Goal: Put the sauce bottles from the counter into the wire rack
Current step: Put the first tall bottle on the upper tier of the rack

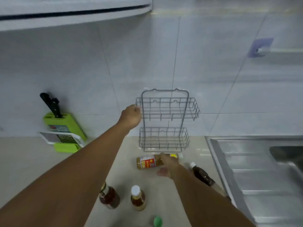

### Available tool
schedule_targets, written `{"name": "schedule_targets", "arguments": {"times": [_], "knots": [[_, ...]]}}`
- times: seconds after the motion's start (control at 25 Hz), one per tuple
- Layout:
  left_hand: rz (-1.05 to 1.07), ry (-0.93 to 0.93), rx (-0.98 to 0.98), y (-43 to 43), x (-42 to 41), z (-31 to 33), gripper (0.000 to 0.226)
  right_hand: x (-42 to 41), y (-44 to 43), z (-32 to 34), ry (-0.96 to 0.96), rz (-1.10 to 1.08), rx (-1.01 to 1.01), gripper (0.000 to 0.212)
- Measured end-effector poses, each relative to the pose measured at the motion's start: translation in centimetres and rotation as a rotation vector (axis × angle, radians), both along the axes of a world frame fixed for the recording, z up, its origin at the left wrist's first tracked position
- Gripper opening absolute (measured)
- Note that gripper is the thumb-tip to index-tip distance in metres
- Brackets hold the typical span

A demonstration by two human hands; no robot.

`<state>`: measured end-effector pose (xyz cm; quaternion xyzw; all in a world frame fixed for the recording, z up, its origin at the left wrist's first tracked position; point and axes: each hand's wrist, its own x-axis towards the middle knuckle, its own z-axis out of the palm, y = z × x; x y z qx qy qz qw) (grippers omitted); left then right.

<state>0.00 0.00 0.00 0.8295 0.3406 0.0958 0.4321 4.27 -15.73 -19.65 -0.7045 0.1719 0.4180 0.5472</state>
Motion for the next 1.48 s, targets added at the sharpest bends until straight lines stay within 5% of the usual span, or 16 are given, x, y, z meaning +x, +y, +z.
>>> {"name": "schedule_targets", "arguments": {"times": [0.16, 0.68, 0.92, 1.2, 1.36, 1.48], "knots": [[0.06, -0.076, -0.037, 1.5, 1.0, -1.5, 0.032, 0.7, 2.0, -3.3, 0.164, -0.128, -0.025, 0.051], [0.053, -0.102, -0.159, 3.2, 1.2, -3.3, 0.049, -1.2, 2.3, -4.2, -0.092, -0.428, -0.034, 0.053], [0.042, -0.108, -0.205, 2.8, 0.7, -3.2, 0.049, -2.4, 0.5, 2.7, -0.487, -0.26, 0.118, 0.048], [0.065, -0.142, -0.332, 3.0, 0.7, -3.0, 0.047, 0.9, -1.0, 20.6, -1.105, -0.143, 0.4, 0.032], [0.079, -0.167, -0.295, 2.3, 0.5, -2.7, 0.044, 2.5, 1.5, 27.3, -1.443, -0.023, 0.314, 0.048], [0.083, -0.163, -0.255, 2.1, 0.3, -2.6, 0.044, 3.7, 4.5, 27.9, -1.51, 0.163, 0.193, 0.058]]}}
